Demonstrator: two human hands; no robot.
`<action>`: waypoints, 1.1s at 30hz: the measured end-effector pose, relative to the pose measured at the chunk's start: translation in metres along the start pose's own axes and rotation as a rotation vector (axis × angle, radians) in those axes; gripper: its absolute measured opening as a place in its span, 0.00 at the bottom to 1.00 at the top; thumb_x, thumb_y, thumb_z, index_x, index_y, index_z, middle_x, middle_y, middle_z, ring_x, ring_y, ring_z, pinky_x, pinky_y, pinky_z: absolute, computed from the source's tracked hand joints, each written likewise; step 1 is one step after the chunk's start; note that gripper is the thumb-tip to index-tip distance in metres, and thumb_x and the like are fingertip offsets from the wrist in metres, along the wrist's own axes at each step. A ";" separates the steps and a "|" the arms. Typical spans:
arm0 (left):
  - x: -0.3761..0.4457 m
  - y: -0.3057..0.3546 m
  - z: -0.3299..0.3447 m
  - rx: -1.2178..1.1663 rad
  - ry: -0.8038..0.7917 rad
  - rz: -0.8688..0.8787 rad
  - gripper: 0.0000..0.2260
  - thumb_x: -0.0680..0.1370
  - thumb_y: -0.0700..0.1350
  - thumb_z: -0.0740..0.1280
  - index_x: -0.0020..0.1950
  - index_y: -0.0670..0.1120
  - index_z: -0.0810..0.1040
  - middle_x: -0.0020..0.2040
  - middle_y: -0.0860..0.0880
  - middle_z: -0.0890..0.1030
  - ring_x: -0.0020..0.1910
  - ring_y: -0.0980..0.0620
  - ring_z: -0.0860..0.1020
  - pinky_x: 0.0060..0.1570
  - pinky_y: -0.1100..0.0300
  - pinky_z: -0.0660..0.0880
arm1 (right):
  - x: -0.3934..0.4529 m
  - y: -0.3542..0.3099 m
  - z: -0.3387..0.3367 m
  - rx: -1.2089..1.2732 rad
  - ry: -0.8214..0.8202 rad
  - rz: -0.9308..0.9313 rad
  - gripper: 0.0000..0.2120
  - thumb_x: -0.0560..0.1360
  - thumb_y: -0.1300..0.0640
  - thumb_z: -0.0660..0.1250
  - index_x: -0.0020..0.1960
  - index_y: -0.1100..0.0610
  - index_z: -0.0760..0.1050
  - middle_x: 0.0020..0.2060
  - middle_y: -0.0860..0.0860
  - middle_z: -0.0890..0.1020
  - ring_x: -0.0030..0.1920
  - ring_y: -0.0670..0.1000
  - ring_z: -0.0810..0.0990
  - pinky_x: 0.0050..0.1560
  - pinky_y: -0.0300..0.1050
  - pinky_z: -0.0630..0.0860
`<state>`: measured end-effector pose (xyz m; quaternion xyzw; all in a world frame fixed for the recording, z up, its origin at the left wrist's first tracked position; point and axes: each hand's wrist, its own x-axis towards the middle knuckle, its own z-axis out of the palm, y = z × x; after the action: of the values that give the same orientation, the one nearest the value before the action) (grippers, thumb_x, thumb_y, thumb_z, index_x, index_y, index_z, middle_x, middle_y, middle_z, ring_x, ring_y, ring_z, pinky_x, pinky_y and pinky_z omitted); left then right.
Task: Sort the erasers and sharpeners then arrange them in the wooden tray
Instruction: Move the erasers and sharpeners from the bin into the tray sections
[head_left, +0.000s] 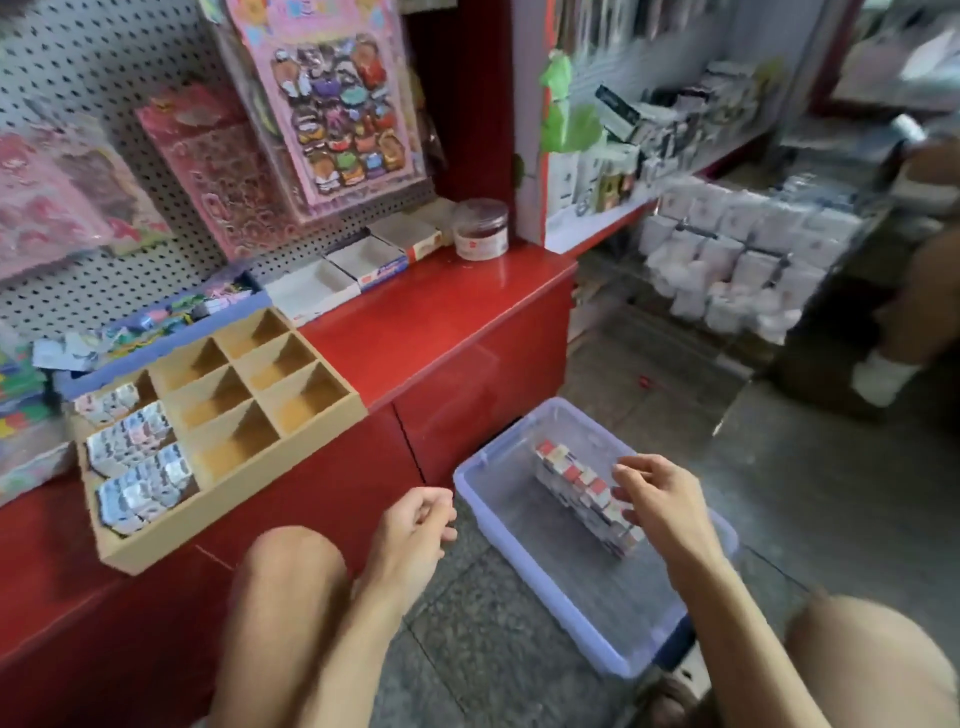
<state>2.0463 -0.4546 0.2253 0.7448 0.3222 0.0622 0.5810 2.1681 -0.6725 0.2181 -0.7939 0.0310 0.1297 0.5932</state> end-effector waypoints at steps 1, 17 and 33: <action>0.005 -0.002 0.013 0.023 -0.033 -0.003 0.08 0.82 0.42 0.62 0.45 0.51 0.78 0.43 0.49 0.82 0.38 0.54 0.80 0.35 0.63 0.73 | 0.001 0.015 -0.007 0.020 0.028 0.040 0.07 0.77 0.58 0.67 0.43 0.60 0.80 0.37 0.56 0.83 0.42 0.53 0.81 0.45 0.53 0.76; 0.180 -0.112 0.157 0.603 -0.375 0.020 0.05 0.81 0.47 0.63 0.53 0.51 0.78 0.47 0.50 0.82 0.50 0.49 0.80 0.51 0.55 0.74 | 0.131 0.212 0.046 0.175 0.238 0.588 0.14 0.79 0.55 0.67 0.61 0.61 0.78 0.47 0.53 0.81 0.46 0.52 0.80 0.49 0.54 0.78; 0.209 -0.174 0.184 1.117 -0.261 0.312 0.11 0.76 0.53 0.60 0.51 0.52 0.79 0.46 0.53 0.84 0.45 0.46 0.82 0.36 0.56 0.73 | 0.232 0.315 0.078 0.247 0.433 0.775 0.26 0.66 0.46 0.81 0.57 0.57 0.80 0.46 0.48 0.84 0.44 0.48 0.83 0.49 0.46 0.80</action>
<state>2.2252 -0.4709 -0.0499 0.9778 0.1187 -0.1241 0.1201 2.3149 -0.6665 -0.1535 -0.6558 0.4641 0.1684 0.5711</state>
